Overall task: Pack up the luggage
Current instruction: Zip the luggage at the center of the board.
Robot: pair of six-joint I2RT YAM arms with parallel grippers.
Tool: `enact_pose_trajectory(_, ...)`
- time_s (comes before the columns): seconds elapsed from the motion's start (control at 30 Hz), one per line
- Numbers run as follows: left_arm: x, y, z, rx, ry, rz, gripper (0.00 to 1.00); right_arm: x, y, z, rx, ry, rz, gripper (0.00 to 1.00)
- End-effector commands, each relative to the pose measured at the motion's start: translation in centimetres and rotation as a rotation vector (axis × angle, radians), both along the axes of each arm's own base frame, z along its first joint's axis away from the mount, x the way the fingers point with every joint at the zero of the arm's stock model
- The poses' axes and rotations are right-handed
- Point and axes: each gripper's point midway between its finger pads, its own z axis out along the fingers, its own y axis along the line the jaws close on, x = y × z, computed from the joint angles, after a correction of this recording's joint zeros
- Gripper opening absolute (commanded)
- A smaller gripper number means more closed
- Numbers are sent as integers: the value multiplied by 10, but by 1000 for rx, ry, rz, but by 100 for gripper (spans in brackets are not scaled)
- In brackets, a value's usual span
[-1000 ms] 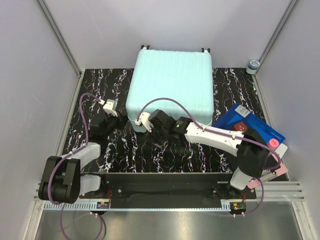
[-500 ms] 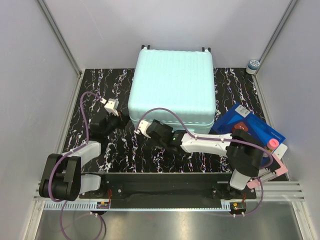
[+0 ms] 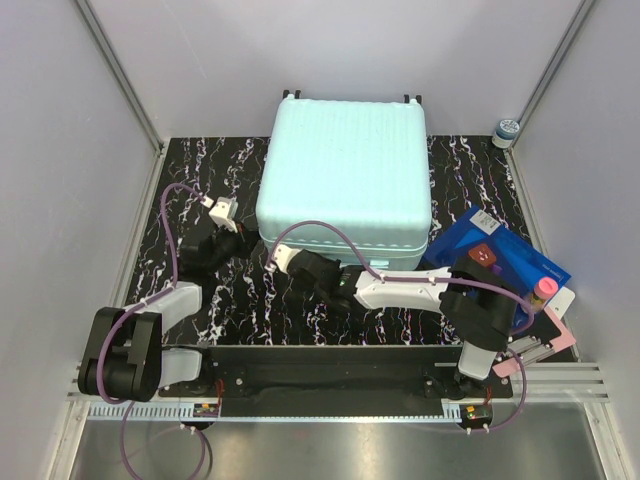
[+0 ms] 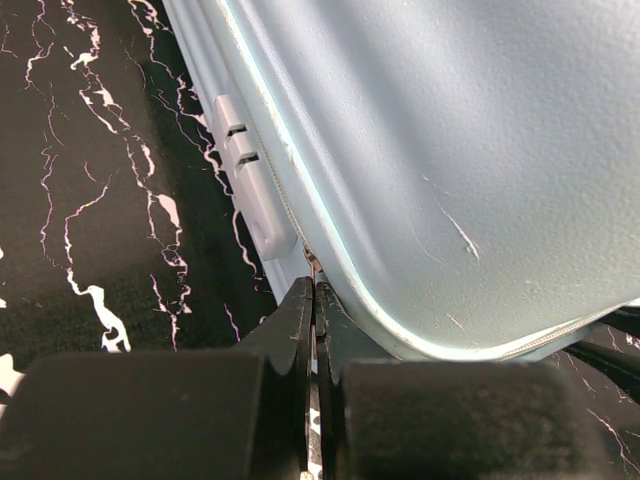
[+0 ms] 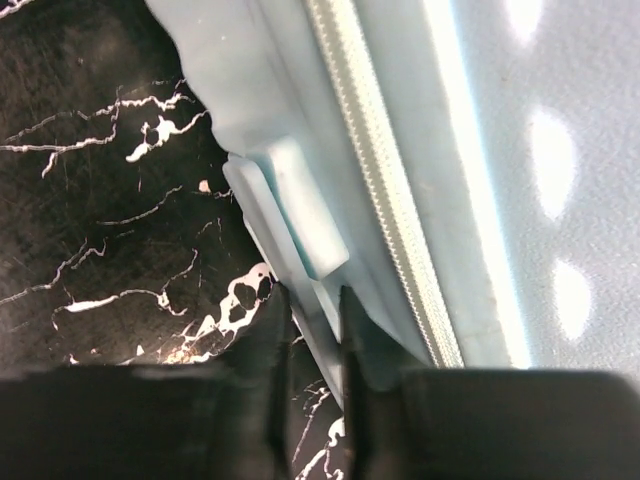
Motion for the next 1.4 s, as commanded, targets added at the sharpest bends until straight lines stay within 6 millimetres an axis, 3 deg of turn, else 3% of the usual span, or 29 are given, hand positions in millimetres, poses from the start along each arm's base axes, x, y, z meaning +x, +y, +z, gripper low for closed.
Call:
enact_pose_trajectory(0.0, -7, -32, 35, -40, -100, -165, 0, 19, -5, -17, 28, -21, -92, 0)
enact_pose_trajectory(0.47, 19, -9, 32, 15, -56, -16, 0, -6, -58, -15, -2, 57, -207, 0)
enact_pose_trajectory(0.73, 33, 3, 52, 23, -95, 35, 0, -11, -86, -15, 4, 82, -288, 0)
enact_pose_trajectory(1.37, 68, -6, 60, 15, -95, 27, 0, -26, -111, 6, 92, 106, -384, 0)
